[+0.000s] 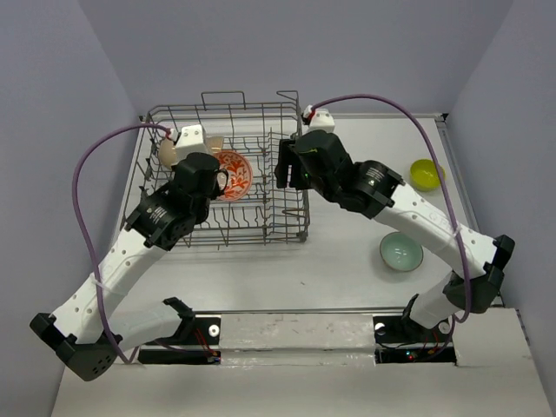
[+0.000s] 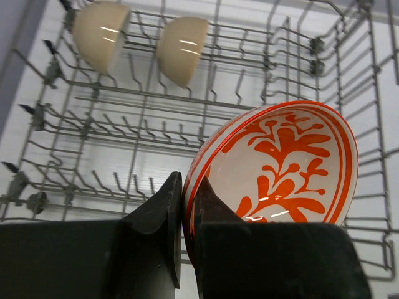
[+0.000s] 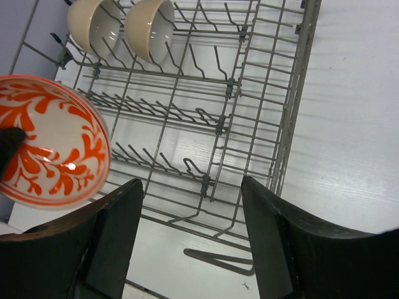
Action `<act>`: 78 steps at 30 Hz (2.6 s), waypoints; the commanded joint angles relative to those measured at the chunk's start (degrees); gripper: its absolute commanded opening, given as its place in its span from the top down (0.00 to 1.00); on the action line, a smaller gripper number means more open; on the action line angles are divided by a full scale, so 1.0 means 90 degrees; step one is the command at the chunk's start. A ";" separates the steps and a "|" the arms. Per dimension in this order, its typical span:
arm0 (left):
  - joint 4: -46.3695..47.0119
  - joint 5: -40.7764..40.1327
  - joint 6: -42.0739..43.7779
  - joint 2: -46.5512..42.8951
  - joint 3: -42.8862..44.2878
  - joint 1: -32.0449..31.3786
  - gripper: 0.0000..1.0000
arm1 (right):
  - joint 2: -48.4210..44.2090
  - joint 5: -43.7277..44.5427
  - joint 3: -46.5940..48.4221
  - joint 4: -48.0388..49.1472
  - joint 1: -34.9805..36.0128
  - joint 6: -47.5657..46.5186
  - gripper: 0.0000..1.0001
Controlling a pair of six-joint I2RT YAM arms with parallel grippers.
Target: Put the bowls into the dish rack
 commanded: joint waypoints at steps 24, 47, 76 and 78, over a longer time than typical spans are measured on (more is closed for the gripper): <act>0.2906 -0.4979 0.3571 0.0615 -0.1662 0.2024 1.00 | -0.2104 0.0638 -0.2321 0.0384 0.0051 -0.0122 0.28; 0.3268 -0.5301 0.4069 0.1923 -0.1906 0.1585 1.00 | -0.2319 0.0667 -0.2761 0.0569 0.0051 -0.0083 0.27; 0.2381 -0.5311 0.3563 0.3466 -0.1653 0.1224 1.00 | -0.2524 0.0775 -0.2859 0.0559 0.0051 -0.0131 0.25; 0.1932 -0.5243 0.3280 0.3613 -0.1429 0.1194 1.00 | -0.2514 0.0775 -0.2859 0.0540 0.0051 -0.0141 0.25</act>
